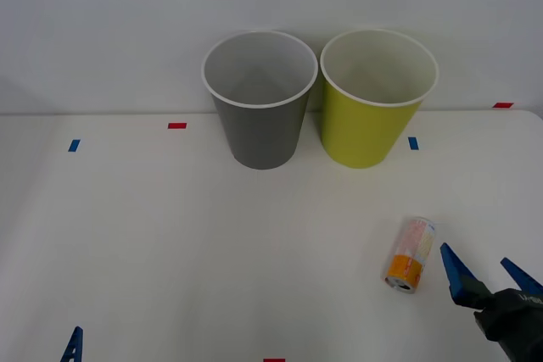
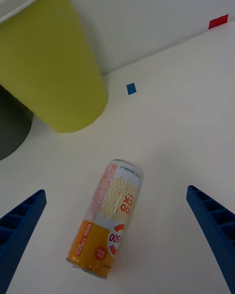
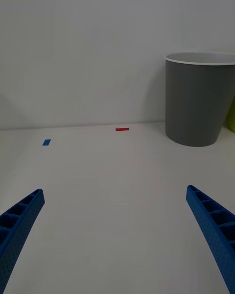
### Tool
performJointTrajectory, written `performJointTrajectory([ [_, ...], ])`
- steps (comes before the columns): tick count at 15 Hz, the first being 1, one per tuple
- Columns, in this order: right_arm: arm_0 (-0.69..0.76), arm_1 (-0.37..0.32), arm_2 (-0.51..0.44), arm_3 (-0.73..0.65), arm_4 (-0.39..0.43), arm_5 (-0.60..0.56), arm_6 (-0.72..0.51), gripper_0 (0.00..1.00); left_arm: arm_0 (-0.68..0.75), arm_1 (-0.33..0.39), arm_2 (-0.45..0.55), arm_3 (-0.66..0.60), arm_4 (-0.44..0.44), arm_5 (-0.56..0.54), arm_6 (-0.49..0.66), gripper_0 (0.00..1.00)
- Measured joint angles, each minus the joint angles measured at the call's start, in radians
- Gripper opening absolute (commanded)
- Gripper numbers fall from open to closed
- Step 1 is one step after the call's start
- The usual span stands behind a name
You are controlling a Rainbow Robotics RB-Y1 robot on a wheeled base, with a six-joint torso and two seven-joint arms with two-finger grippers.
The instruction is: Put cans in the gray bin and PET bottles in the light green bin.
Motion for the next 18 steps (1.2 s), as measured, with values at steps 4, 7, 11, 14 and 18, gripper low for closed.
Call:
performJointTrajectory([
  [4, -0.085, -0.008, -0.048, -0.056, 0.005, 0.288, -0.147, 1.0, 0.0, 0.0, 0.0, 0.0, 0.0, 0.0, 0.0, 1.0],
  [7, -0.185, -0.021, -0.063, -0.089, 0.028, 0.499, -0.288, 1.0, 0.0, 0.0, 0.0, 0.0, 0.0, 0.0, 0.0, 1.0],
  [11, -0.322, -0.068, -0.071, -0.104, 0.064, 0.775, -0.413, 1.0, 0.0, 0.0, 0.0, 0.0, 0.0, 0.0, 0.0, 1.0],
  [14, -0.444, -0.113, -0.071, -0.109, 0.053, 0.985, -0.512, 1.0, 0.0, 0.0, 0.0, 0.0, 0.0, 0.0, 0.0, 1.0],
  [18, -0.592, -0.144, -0.069, -0.082, -0.018, 1.185, -0.557, 1.0, 0.0, 0.0, 0.0, 0.0, 0.0, 0.0, 0.0, 1.0],
])
